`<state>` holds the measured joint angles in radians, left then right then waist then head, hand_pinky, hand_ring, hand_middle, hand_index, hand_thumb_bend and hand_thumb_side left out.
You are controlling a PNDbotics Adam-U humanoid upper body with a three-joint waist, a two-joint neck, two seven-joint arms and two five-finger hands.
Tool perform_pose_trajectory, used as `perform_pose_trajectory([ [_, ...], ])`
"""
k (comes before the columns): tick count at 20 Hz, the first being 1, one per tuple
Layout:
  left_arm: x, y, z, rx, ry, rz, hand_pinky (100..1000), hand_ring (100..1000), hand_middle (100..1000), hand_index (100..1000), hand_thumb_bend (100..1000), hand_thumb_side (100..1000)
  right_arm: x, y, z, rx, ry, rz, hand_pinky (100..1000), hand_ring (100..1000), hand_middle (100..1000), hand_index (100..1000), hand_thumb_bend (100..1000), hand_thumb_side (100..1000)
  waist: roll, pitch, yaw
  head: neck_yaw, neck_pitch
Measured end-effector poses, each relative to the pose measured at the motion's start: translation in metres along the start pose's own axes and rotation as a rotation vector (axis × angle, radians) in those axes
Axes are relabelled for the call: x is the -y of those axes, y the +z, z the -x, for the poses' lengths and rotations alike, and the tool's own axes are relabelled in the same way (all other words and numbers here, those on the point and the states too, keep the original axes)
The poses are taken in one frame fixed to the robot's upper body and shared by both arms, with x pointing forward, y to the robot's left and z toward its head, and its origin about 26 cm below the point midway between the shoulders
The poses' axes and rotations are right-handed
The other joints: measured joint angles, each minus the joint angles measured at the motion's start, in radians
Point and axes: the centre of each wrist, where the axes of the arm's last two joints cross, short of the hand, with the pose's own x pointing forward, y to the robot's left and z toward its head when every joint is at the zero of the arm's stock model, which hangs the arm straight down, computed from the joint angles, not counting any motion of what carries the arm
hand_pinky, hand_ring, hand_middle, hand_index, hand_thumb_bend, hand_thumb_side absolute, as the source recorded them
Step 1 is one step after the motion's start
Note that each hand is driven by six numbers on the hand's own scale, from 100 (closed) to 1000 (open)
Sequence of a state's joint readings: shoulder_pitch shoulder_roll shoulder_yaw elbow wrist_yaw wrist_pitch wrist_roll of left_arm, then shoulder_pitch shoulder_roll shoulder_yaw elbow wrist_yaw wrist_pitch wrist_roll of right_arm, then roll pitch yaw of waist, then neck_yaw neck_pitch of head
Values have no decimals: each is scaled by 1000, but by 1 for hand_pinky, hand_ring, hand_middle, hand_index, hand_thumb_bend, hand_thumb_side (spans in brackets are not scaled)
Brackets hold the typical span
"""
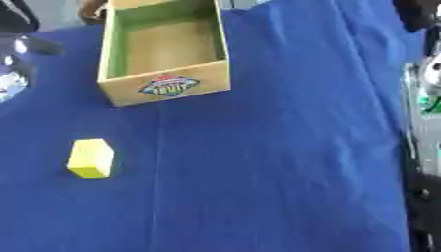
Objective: Pick up objects on the table and place them in the box.
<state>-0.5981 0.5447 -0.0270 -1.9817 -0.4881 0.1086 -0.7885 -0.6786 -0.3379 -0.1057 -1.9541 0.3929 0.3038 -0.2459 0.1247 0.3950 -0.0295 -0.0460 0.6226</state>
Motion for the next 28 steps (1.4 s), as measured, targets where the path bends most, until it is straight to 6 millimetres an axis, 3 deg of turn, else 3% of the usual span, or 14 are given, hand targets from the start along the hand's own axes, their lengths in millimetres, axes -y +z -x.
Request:
perform_pose_trajectory([
  [8,0,0,0,0,1,1,780,955,880,967,201,1000,0,0,0,0,0,-1,783,747,648,736,100,607,0,0,1,0,0],
  [16,-4,2,0,-14,-47,53,800,944,895,990,425,1000,0,0,1,-2,0,-4,783,747,646,733,100,601,1,1,3,-1,-1],
  [25,-12,-2,-9,-86,-268,242,854,953,924,1000,531,968,-1,0,2,-4,1,-16,783,746,643,729,100,599,14,0,3,-11,-2],
  [28,-11,-2,-8,-131,-302,295,865,959,954,1000,633,975,-2,0,3,-7,2,-21,783,745,641,726,100,598,17,0,-1,-16,-2],
])
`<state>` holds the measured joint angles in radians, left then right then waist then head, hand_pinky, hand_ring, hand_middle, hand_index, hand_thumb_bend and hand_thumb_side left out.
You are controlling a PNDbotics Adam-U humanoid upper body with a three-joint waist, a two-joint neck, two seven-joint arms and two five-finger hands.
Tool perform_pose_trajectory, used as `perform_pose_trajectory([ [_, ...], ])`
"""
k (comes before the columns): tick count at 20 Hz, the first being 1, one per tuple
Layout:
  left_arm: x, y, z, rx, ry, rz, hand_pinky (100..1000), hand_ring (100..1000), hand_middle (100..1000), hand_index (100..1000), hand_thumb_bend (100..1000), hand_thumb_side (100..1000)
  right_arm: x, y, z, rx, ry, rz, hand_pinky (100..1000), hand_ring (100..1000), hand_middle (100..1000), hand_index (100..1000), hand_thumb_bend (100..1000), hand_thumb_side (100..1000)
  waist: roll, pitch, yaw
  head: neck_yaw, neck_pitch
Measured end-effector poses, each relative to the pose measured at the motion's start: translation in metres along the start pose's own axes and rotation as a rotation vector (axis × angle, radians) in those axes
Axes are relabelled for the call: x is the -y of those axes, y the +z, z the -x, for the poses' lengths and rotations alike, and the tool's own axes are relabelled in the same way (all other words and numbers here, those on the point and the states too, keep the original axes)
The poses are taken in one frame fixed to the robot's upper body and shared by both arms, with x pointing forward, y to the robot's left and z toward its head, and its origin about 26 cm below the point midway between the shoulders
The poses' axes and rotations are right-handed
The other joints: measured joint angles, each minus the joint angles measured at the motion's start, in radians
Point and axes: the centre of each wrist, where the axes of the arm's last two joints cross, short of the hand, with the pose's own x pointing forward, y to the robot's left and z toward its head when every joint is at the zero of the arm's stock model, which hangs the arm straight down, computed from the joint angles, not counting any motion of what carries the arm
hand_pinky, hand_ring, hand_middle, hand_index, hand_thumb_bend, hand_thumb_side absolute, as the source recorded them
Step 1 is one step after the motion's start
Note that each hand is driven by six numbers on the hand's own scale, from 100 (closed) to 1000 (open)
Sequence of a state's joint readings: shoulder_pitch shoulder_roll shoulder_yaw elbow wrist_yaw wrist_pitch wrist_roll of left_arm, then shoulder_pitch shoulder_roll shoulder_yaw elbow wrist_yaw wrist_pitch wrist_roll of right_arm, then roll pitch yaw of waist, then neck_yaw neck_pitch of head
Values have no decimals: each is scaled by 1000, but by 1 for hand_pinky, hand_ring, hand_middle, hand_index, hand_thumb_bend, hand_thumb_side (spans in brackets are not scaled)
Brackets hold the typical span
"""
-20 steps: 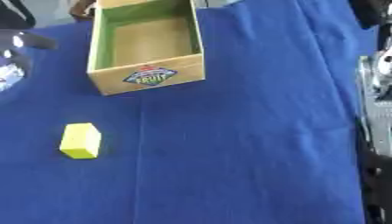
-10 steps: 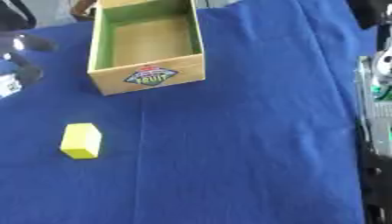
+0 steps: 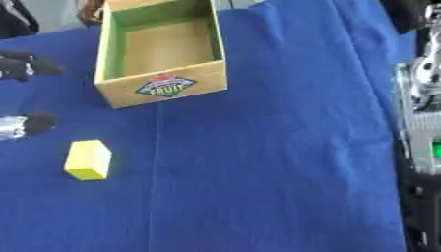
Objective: Pick up objects on the table and place them in the box.
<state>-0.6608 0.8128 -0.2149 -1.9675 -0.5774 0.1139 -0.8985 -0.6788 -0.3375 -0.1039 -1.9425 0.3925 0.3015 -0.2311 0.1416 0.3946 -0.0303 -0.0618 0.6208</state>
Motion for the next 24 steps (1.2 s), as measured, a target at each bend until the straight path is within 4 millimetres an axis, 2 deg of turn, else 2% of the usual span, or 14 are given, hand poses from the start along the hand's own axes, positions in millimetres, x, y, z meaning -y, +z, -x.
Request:
perform_pose_trajectory([
  [3,0,3,2,-40,-29,45,850,942,944,1000,723,1000,0,0,0,0,0,-3,784,745,639,724,100,594,4,0,-4,-3,0],
  [4,-1,5,3,-51,-39,56,850,942,944,1000,723,1000,0,0,0,1,0,-4,784,745,639,724,100,594,5,0,-6,-3,0],
  [5,-1,7,4,-61,-47,67,839,930,929,1000,816,1000,-1,0,0,1,0,-6,784,744,638,722,100,590,6,0,-7,-3,-1],
  [7,-2,11,4,-73,-60,94,839,928,928,1000,830,1000,-2,0,0,-1,-1,-12,784,744,638,722,100,590,6,0,-12,-3,-3],
  [8,-1,11,5,-76,-63,110,835,926,925,1000,908,1000,-2,0,1,-2,-1,-14,784,744,636,720,100,588,8,0,-13,-3,-4],
  [10,0,11,4,-77,-63,139,837,928,922,1000,987,1000,-2,0,1,-6,-2,-18,785,742,634,716,100,585,12,0,-14,-3,-4],
  [12,0,10,3,-69,-60,154,833,918,920,1000,997,1000,-2,0,1,-7,-4,-20,785,740,633,715,100,584,12,0,-17,-3,-4],
  [15,0,8,1,-53,-51,167,818,898,911,1000,849,986,-2,0,1,-10,-5,-23,785,738,631,712,100,586,15,0,-18,-3,-4],
  [16,0,8,0,-49,-49,169,818,898,911,1000,849,986,-2,0,2,-11,-5,-25,785,738,631,712,100,586,16,0,-18,-3,-4],
  [17,-1,7,-1,-46,-47,171,804,885,898,1000,783,954,-2,0,2,-13,-5,-26,785,737,630,712,100,586,17,0,-19,-3,-4],
  [19,-1,5,-1,-45,-41,176,804,885,898,1000,783,954,-3,0,3,-16,-6,-28,785,737,630,712,100,586,17,0,-19,-3,-4],
  [20,-1,4,-2,-45,-39,177,649,779,835,1000,609,843,-3,0,3,-17,-6,-28,786,734,628,710,100,586,17,0,-19,-3,-4],
  [23,-4,-1,-3,-48,-13,149,539,705,812,1000,557,807,-3,0,3,-20,-8,-30,786,732,626,708,100,582,17,0,-21,-3,-4],
  [24,-5,-3,-4,-48,2,136,539,705,812,1000,557,807,-3,0,4,-23,-8,-30,786,732,626,708,100,582,17,0,-22,-3,-4],
])
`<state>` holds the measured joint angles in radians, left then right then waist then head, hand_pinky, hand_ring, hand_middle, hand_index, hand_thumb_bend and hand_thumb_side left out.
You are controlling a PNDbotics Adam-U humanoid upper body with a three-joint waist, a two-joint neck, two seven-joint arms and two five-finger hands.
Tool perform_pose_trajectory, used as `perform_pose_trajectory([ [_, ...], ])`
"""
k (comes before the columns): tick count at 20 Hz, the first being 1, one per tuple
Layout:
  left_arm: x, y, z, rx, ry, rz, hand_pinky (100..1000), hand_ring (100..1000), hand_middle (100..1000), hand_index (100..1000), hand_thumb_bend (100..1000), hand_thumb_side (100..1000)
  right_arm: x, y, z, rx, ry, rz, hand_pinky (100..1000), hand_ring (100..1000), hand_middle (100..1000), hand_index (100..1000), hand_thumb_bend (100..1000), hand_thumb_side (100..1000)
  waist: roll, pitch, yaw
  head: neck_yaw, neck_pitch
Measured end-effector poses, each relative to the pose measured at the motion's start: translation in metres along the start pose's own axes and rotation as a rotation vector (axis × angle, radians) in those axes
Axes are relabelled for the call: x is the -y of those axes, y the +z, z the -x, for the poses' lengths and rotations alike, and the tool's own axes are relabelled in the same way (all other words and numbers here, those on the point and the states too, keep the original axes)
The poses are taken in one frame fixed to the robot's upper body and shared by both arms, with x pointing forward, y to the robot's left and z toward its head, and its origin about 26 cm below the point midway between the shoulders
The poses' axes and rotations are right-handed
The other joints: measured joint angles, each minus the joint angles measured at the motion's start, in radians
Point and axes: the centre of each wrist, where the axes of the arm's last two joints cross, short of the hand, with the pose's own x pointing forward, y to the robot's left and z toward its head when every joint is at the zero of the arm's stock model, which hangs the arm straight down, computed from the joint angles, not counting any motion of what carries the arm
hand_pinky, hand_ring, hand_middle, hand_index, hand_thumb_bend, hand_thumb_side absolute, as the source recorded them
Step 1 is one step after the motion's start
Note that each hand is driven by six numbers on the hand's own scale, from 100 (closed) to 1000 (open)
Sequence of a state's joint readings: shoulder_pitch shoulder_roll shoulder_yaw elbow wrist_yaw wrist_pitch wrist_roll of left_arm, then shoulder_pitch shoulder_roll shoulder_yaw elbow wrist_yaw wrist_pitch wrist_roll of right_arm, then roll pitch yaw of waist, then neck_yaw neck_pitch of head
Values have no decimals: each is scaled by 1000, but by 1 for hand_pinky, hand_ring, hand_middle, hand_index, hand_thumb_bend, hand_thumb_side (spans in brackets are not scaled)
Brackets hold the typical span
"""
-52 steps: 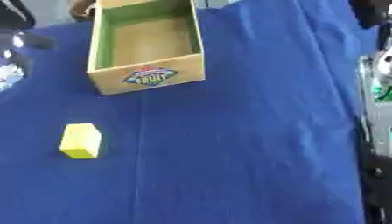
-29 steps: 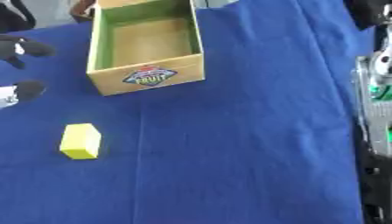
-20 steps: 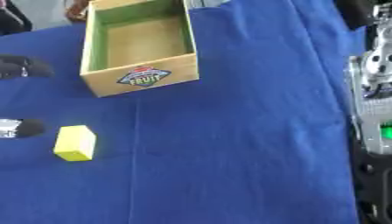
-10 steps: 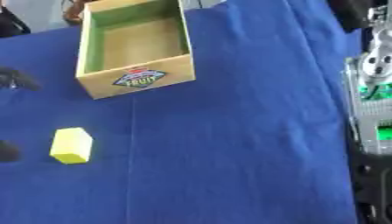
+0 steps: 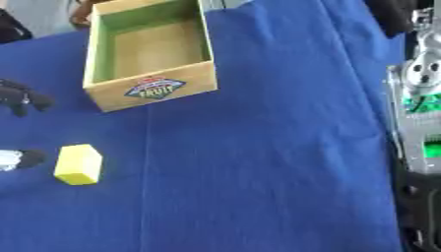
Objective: Pick up objects on the table and place them in the box.
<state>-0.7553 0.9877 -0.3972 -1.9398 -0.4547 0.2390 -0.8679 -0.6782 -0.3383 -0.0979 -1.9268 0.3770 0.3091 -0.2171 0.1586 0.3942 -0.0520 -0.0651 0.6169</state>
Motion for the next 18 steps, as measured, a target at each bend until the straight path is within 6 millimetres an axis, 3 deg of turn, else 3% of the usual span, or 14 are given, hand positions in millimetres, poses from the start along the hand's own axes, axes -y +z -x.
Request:
perform_pose_trajectory([
  [2,1,-5,-2,0,37,-17,496,676,809,1000,554,810,0,0,1,-4,1,-1,786,728,624,707,100,583,0,0,-2,2,1],
  [8,9,-19,-7,20,131,7,495,675,838,1000,565,818,0,0,1,-7,1,-2,787,726,623,705,100,582,-1,0,-4,46,23],
  [14,14,-26,-10,43,161,62,512,687,852,1000,618,843,0,0,1,-7,0,-2,787,724,621,703,100,581,-5,0,-4,72,24],
  [15,15,-27,-10,47,164,69,537,707,868,1000,705,888,0,0,1,-7,0,-2,787,724,621,702,100,581,-5,0,-4,73,24],
  [16,15,-28,-10,51,164,78,566,744,874,1000,930,969,0,0,1,-7,0,-2,787,721,618,695,100,578,-5,0,-4,74,24],
  [18,16,-28,-10,59,156,90,570,756,879,1000,943,973,0,0,1,-8,-3,-3,788,720,617,690,100,579,-5,0,-3,75,24],
])
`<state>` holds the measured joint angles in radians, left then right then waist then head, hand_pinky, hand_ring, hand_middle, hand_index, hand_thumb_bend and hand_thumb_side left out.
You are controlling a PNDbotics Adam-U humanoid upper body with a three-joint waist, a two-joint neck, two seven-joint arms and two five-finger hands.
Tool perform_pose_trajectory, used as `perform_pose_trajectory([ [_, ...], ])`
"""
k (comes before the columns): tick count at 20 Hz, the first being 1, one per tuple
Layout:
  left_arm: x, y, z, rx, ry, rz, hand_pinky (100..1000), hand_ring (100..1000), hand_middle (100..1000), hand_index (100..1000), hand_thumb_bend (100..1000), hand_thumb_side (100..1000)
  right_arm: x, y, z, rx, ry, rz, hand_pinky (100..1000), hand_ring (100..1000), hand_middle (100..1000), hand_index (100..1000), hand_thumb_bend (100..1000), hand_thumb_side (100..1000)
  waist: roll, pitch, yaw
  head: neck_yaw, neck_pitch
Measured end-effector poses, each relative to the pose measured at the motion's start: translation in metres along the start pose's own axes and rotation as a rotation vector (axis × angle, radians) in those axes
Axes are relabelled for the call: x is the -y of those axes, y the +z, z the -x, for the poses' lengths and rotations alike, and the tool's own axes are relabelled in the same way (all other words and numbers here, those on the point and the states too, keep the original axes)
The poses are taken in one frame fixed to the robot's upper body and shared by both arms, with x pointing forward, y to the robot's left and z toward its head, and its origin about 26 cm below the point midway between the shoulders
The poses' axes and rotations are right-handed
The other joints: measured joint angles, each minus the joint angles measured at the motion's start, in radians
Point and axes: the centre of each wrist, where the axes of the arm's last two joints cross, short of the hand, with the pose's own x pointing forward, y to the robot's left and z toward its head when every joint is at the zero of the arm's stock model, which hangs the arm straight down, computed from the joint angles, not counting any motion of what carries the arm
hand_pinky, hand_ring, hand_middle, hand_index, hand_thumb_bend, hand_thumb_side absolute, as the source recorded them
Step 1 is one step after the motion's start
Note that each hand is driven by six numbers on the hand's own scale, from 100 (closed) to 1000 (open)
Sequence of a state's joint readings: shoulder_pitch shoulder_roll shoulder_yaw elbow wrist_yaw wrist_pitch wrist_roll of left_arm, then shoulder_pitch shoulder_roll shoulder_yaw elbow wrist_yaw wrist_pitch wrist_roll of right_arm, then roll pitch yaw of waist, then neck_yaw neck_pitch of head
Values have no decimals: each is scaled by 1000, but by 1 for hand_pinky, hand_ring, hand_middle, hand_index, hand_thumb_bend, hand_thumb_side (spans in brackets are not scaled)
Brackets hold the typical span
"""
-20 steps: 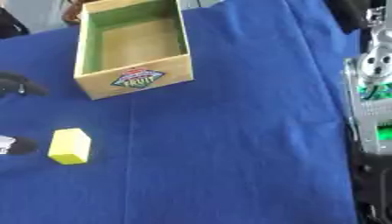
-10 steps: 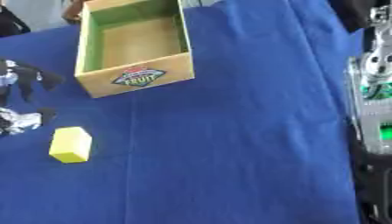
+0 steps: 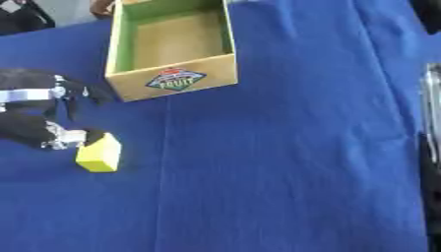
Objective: Pick up objects on the table and place them in the box.
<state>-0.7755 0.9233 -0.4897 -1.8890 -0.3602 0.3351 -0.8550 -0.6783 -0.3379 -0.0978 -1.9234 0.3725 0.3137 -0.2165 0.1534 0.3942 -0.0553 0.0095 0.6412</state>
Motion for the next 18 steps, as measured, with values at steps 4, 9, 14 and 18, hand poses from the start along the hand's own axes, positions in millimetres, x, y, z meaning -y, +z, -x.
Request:
perform_pose_trajectory([
  [4,1,0,0,13,-18,14,559,750,871,1000,861,940,0,0,0,-3,-3,0,788,717,615,685,100,576,-1,0,1,0,0],
  [9,3,-3,3,7,-20,25,511,720,848,1000,740,876,-1,0,2,-11,-4,-1,788,709,608,677,100,573,-1,1,2,0,-1],
  [14,7,-9,7,-7,-19,33,509,719,848,1000,733,872,-1,0,2,-12,-10,-3,788,708,607,676,100,573,-6,3,2,-3,-1],
  [18,13,-16,11,-33,-29,53,493,715,862,1000,671,822,-1,0,2,-13,-11,-3,789,698,595,668,100,572,-7,8,1,-3,-2],
])
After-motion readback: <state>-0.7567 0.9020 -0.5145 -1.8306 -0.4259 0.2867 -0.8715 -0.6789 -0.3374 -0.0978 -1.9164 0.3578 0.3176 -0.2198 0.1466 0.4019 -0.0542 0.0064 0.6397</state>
